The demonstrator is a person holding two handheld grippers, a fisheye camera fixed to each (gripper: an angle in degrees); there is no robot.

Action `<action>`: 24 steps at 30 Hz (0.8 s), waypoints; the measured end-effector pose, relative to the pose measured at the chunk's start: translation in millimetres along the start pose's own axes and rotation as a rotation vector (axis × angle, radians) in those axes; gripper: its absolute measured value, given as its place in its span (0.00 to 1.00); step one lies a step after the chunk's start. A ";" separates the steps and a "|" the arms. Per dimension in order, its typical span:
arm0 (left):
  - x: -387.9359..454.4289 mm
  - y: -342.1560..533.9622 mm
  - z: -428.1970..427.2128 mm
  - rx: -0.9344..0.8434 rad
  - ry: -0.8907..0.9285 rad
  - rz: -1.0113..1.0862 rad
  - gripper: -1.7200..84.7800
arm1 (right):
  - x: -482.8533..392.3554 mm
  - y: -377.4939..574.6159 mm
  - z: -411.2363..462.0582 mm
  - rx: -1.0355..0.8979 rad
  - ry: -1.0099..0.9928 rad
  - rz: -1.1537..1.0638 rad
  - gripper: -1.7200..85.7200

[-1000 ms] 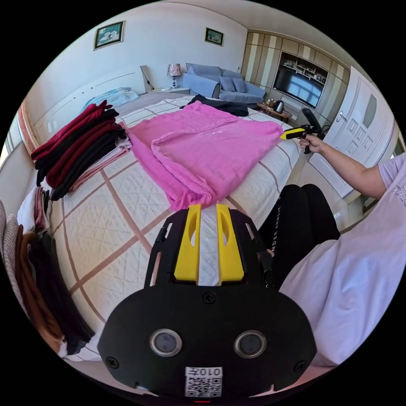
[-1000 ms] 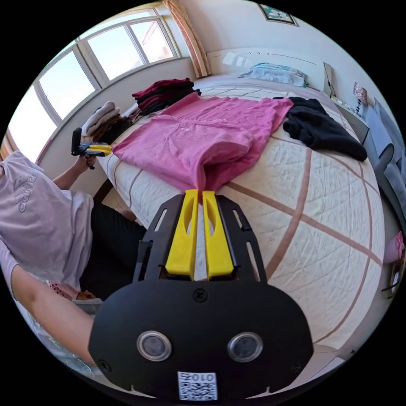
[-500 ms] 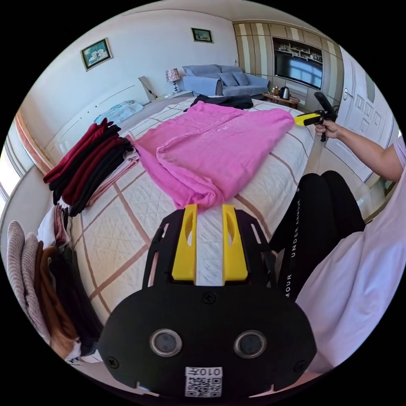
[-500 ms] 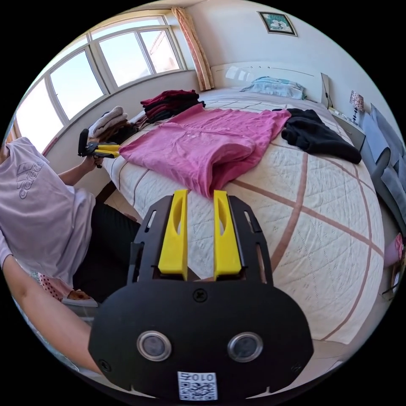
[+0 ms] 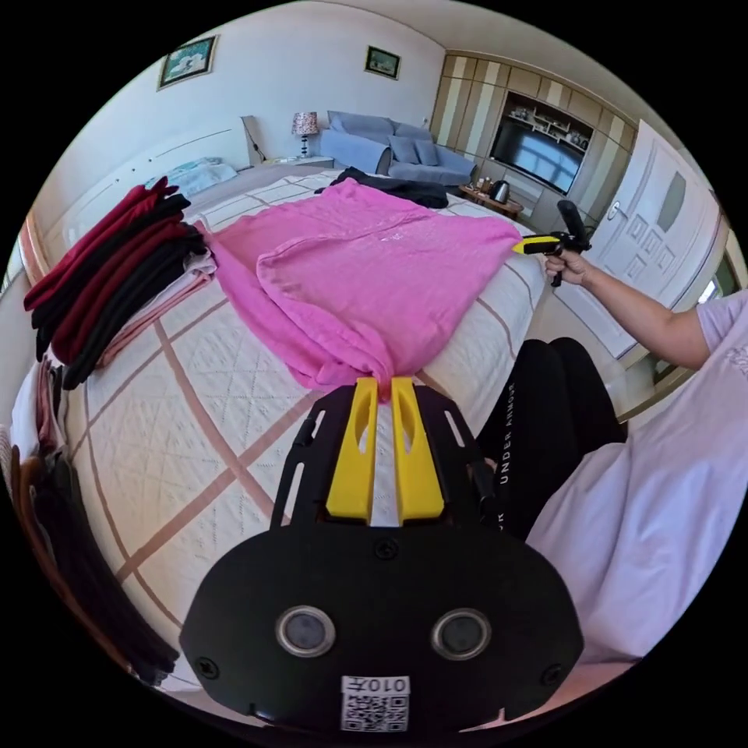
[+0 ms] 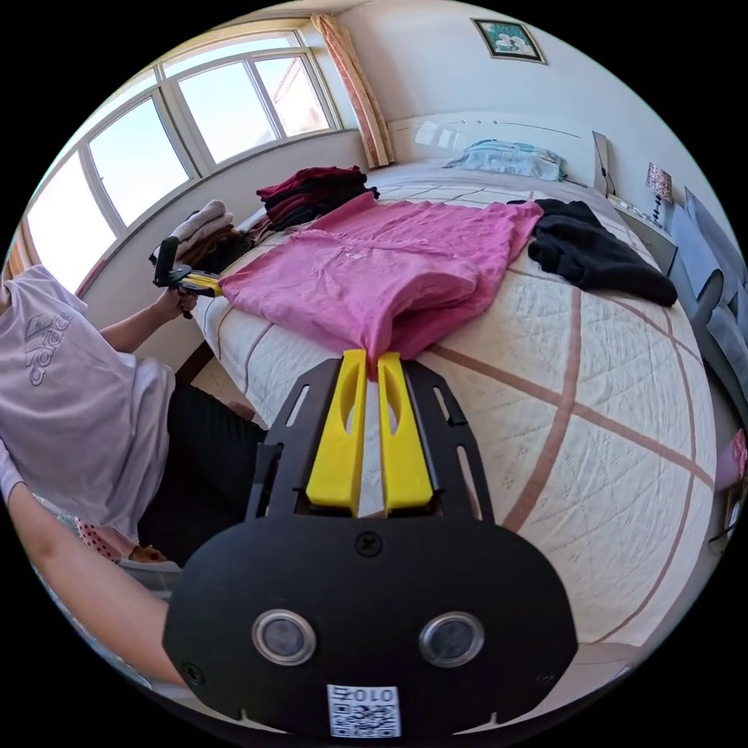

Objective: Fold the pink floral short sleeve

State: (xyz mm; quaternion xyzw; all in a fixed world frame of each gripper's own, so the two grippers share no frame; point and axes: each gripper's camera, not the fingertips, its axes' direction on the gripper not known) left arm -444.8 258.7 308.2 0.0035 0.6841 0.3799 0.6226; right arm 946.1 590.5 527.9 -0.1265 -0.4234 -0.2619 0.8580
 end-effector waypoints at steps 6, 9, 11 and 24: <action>-44.3 -19.0 -30.7 -0.047 0.245 0.043 0.04 | -25.9 -16.3 -8.8 -0.181 -0.044 -0.110 0.06; -43.3 -25.8 -35.0 -0.202 0.278 0.117 0.04 | -44.8 -19.1 -14.5 -0.283 -0.090 -0.164 0.06; -39.4 -20.2 -30.6 -0.280 0.251 0.161 0.03 | -55.3 -16.4 -14.4 -0.313 -0.126 -0.185 0.06; -71.9 25.5 19.9 -0.286 0.270 -0.031 0.06 | -77.6 -2.2 40.2 -0.381 -0.117 -0.053 0.06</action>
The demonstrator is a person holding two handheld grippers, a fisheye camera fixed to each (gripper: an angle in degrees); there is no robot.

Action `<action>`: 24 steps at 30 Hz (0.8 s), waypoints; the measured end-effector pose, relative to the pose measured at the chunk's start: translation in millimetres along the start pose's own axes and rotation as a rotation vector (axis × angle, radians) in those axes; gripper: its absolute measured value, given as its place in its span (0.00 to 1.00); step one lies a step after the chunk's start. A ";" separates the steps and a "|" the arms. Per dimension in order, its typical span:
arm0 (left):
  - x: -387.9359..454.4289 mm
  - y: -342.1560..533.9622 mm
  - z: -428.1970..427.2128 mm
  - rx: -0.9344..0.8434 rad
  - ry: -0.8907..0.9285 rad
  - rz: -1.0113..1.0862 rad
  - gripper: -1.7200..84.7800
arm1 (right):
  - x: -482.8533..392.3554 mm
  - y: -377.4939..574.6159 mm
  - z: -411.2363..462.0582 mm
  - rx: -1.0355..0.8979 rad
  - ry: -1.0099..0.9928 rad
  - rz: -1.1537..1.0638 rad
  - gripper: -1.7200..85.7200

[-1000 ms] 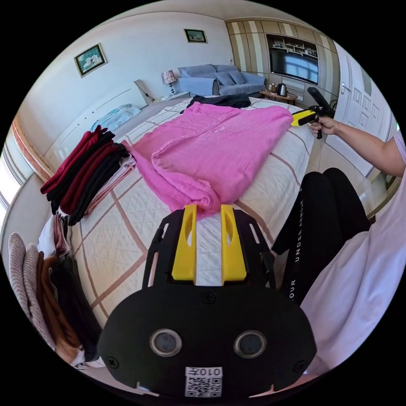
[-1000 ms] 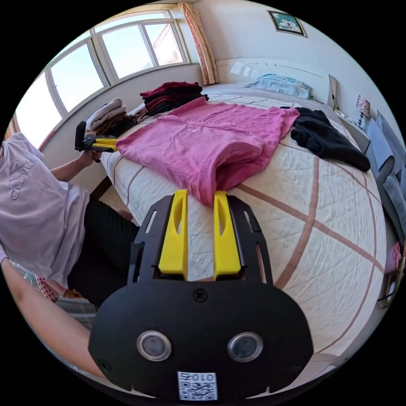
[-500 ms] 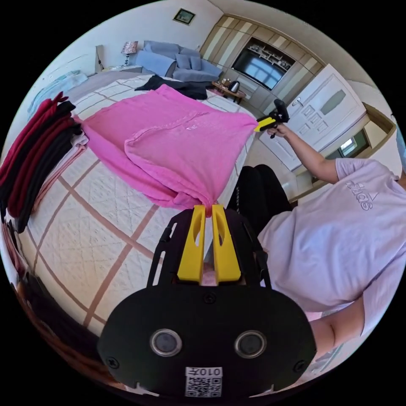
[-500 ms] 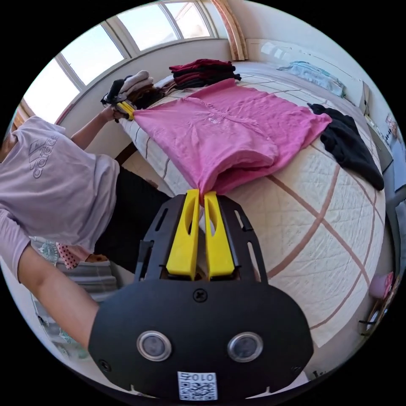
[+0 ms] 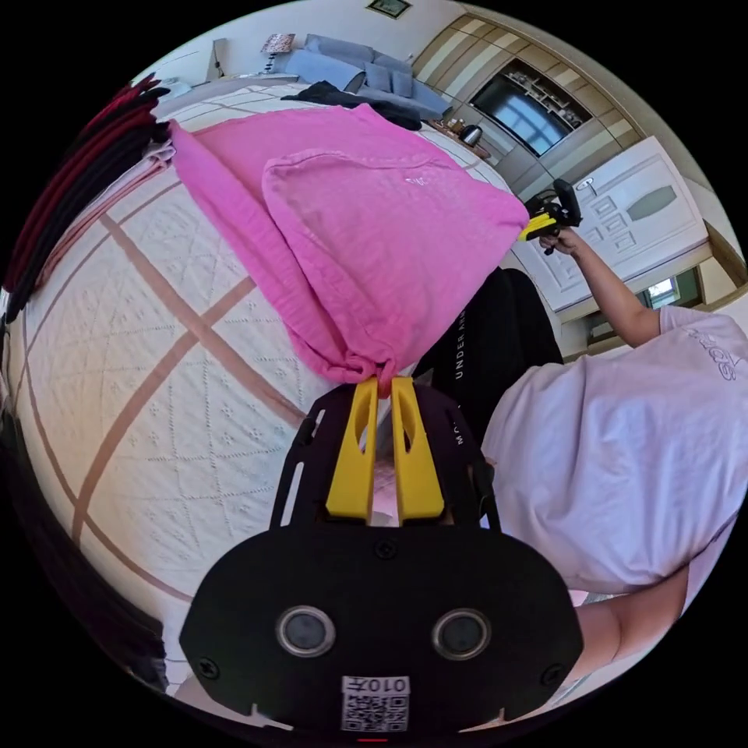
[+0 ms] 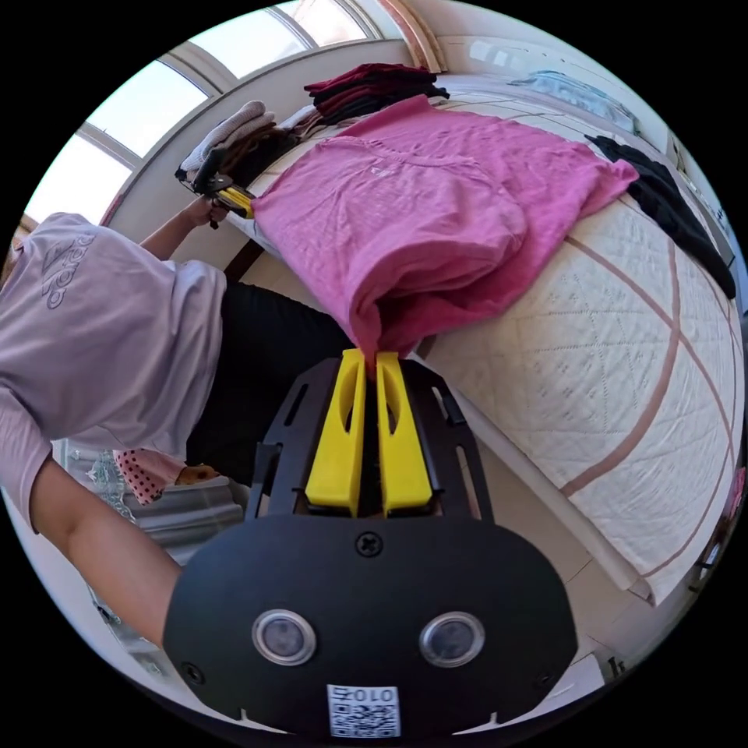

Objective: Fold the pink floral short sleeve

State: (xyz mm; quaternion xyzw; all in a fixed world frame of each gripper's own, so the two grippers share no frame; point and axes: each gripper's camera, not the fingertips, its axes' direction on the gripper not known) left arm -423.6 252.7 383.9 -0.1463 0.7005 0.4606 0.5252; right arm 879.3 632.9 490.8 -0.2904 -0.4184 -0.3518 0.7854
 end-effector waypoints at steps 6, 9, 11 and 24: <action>-4.5 25.2 -25.6 0.076 0.015 -0.011 0.10 | -4.8 11.4 -8.3 0.029 0.029 0.063 0.08; -2.0 31.3 -58.9 0.147 -0.062 -0.054 0.12 | 2.9 30.7 -40.6 0.153 0.063 0.165 0.09; 1.0 23.3 -78.1 0.215 -0.127 -0.068 0.12 | 0.8 29.9 -64.7 0.278 0.142 0.202 0.10; -5.9 -155.7 -41.5 0.148 -0.394 0.123 0.07 | 38.3 -163.4 -33.4 0.144 0.227 0.105 0.09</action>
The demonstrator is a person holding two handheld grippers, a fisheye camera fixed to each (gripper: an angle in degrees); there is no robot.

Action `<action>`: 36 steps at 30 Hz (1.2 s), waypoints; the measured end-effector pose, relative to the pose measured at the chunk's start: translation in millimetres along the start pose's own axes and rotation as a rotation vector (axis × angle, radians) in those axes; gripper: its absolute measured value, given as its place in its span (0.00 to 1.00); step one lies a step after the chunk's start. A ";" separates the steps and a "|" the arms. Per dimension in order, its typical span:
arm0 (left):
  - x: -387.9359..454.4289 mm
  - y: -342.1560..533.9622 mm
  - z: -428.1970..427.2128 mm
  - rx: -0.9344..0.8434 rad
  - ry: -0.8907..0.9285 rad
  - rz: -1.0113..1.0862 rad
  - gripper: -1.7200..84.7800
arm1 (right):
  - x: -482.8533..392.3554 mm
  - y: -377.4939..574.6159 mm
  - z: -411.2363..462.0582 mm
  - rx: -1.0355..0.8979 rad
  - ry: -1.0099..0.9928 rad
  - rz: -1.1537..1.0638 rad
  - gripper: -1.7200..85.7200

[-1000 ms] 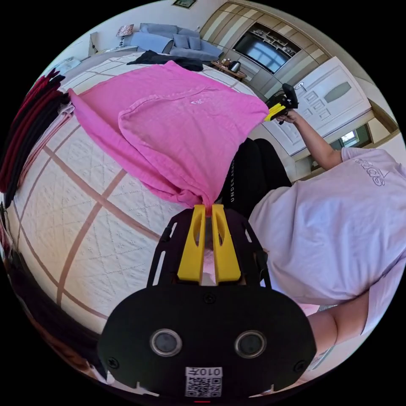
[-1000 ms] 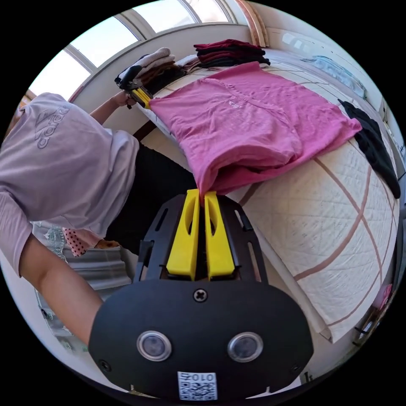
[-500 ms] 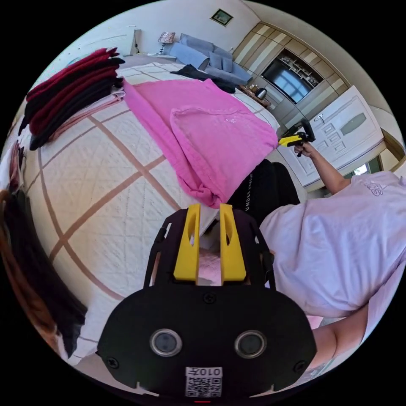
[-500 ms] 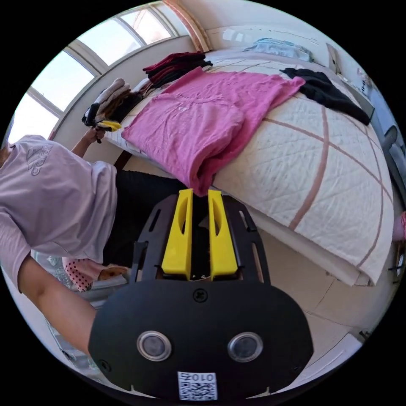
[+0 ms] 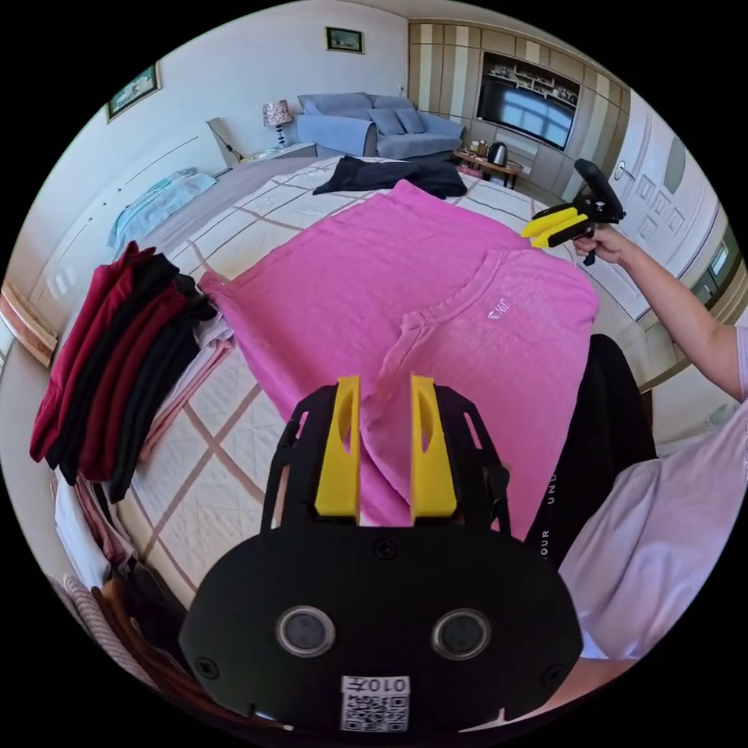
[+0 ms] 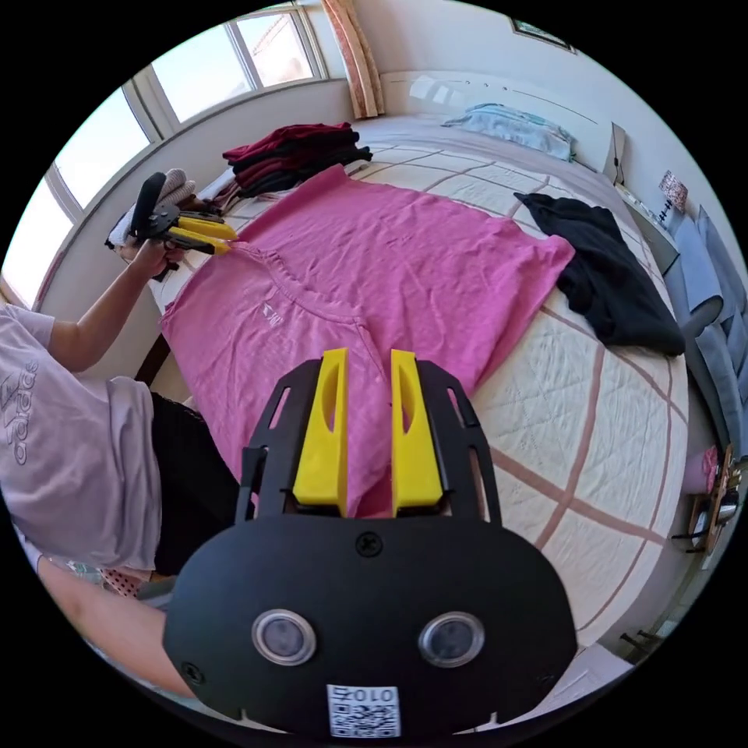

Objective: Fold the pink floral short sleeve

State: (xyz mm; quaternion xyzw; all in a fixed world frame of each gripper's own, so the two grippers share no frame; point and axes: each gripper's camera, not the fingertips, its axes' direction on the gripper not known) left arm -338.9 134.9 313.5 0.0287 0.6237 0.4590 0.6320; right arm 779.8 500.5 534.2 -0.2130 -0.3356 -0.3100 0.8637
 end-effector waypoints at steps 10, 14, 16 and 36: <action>-21.1 16.6 3.9 0.069 0.015 -0.157 0.07 | 14.3 -7.6 -6.0 0.029 0.025 0.034 0.06; -74.6 24.3 -29.5 0.200 -0.064 -0.365 0.09 | 53.7 -29.6 -31.1 0.107 0.148 0.177 0.08; -98.0 18.1 -26.2 0.198 -0.108 -0.444 0.10 | 87.7 -62.0 -31.6 0.101 0.196 0.268 0.09; -117.3 -93.6 44.2 0.085 -0.173 -0.469 0.08 | 146.7 -144.9 -8.1 0.079 0.177 0.245 0.06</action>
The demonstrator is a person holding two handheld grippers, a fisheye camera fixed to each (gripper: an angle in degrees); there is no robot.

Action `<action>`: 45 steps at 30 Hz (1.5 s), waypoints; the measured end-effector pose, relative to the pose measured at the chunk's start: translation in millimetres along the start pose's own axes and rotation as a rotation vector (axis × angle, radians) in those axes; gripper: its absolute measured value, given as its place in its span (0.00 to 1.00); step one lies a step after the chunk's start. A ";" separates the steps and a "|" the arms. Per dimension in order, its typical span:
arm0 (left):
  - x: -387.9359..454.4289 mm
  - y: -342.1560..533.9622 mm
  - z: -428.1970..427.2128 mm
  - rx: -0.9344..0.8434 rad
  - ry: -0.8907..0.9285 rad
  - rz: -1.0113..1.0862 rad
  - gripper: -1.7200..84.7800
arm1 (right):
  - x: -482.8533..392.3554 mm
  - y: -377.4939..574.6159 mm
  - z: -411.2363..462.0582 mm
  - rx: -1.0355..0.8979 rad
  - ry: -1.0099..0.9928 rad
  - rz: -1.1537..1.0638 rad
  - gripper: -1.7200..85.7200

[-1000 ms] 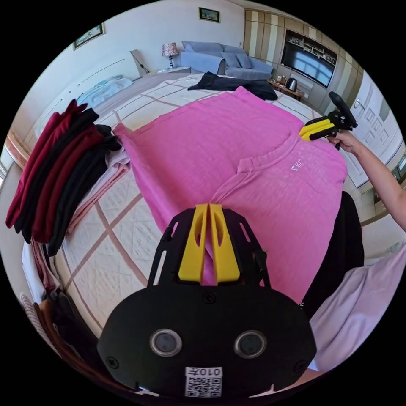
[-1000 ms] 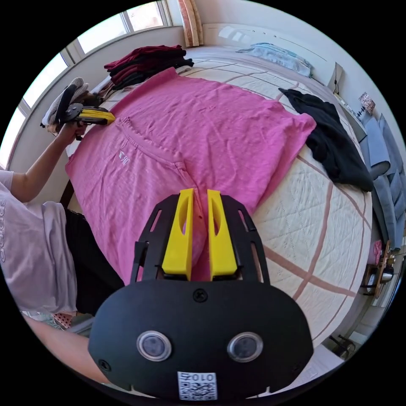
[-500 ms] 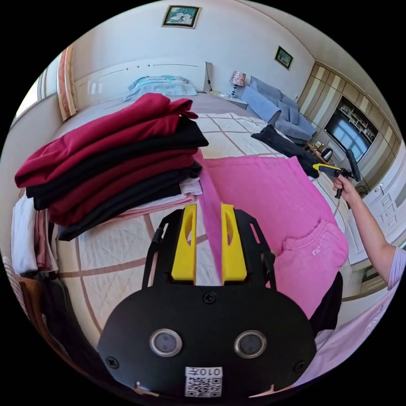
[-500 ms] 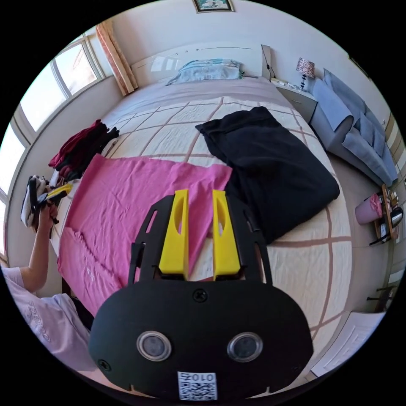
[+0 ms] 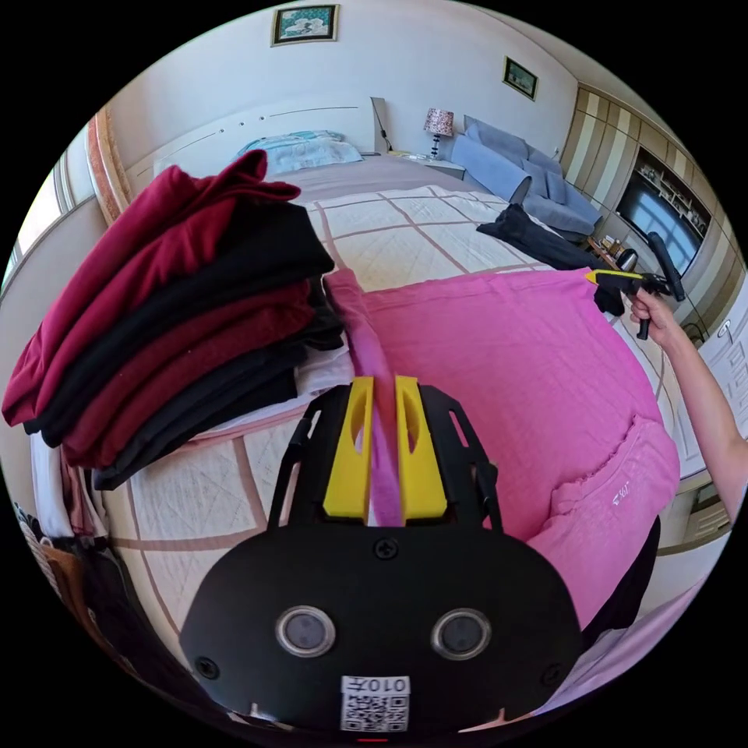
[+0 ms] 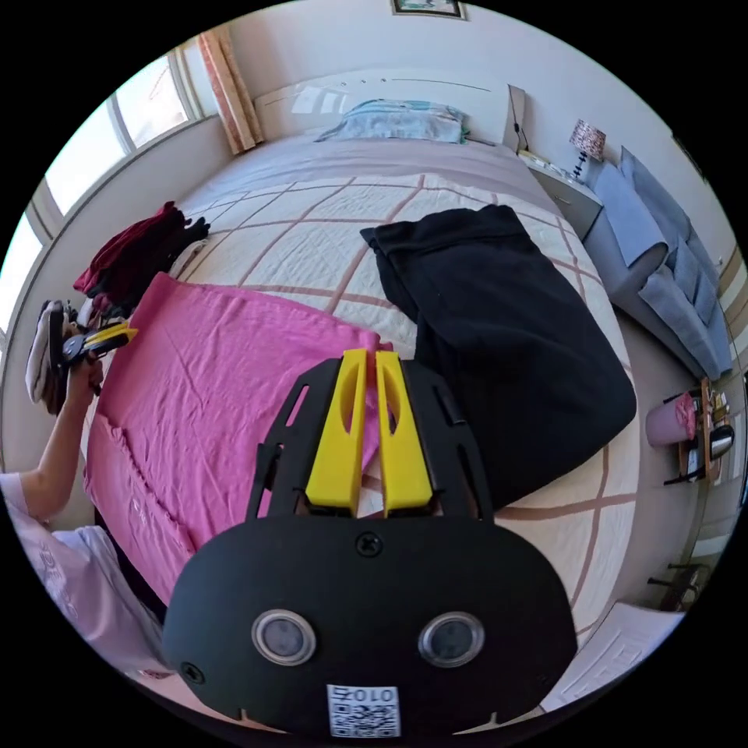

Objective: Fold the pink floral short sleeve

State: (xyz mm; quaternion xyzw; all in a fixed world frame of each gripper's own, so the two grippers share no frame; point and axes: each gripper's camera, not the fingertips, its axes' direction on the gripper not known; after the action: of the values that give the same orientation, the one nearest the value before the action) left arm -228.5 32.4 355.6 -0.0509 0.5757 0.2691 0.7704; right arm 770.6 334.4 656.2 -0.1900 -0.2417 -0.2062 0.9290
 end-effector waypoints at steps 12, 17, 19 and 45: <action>30.2 -1.2 -25.2 0.058 -0.042 0.144 0.03 | -47.2 69.4 -40.4 0.045 -0.028 -0.251 0.06; 27.3 7.0 -20.5 -0.031 -0.026 0.174 0.04 | -90.3 149.6 -122.5 0.212 -0.072 -0.521 0.06; 26.7 12.7 -22.5 -0.031 -0.003 0.178 0.05 | -98.6 202.2 -132.4 0.131 -0.102 -0.568 0.06; 58.4 -149.5 46.1 -0.319 -0.015 0.286 0.09 | -102.5 345.3 -126.5 0.087 -0.113 -0.239 0.15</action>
State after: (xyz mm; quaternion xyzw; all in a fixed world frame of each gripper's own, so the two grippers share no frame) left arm -106.9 -56.0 282.9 -0.0882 0.5215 0.4638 0.7108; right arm 899.7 598.1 412.1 -0.1309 -0.3232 -0.2936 0.8901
